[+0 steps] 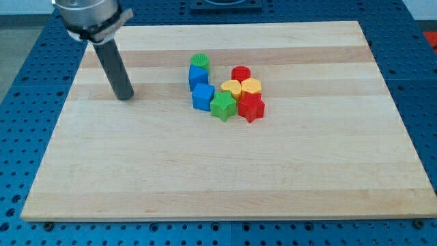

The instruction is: Push the green circle right a bit

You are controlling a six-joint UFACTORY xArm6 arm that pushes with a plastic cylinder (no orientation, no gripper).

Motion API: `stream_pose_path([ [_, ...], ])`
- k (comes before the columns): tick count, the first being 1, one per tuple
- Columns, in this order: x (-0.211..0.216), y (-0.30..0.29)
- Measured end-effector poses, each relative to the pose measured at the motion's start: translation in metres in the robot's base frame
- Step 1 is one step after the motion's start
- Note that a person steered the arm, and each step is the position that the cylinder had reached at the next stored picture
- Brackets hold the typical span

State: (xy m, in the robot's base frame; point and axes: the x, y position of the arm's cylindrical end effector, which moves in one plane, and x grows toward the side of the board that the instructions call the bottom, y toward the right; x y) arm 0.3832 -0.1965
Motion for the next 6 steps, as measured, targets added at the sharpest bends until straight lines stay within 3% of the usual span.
stream_pose_path([
  [3,-0.085,0.038],
  [4,-0.094,0.073],
  [6,-0.066,0.117],
])
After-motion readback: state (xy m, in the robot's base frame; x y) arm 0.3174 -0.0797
